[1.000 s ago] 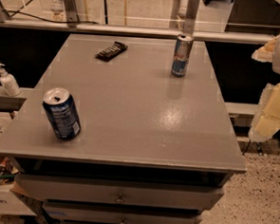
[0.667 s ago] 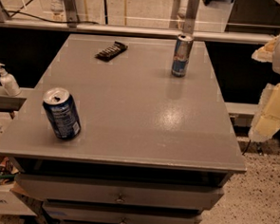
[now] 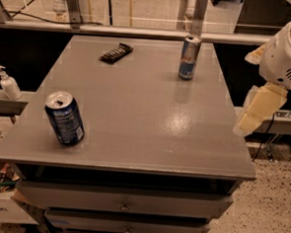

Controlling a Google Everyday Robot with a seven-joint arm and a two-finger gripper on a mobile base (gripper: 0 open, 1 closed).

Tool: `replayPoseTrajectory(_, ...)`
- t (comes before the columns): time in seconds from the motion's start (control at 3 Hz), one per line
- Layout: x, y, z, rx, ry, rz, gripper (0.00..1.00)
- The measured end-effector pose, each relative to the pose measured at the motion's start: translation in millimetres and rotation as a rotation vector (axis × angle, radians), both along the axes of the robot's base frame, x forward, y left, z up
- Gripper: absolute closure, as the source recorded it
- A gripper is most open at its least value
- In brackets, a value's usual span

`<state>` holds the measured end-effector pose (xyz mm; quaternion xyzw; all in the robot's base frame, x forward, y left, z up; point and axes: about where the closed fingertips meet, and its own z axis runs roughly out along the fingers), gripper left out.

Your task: Pick redbull can

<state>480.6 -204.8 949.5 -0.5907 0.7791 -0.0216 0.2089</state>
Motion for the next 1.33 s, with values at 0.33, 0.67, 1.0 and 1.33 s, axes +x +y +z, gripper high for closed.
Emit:
replayPoseTrajectory(0.33,44,9,-19,0.088,-0.063,-0.027,0.0)
replayPoseTrajectory(0.67,88,18,-27,0.158,-0.141,-0.064,0.0)
replayPoseTrajectory(1.0,122,20,-37,0.261,-0.187,-0.122,0.0)
replayPoseTrajectory(1.33,154,21,-46,0.383,-0.204,-0.185,0.0)
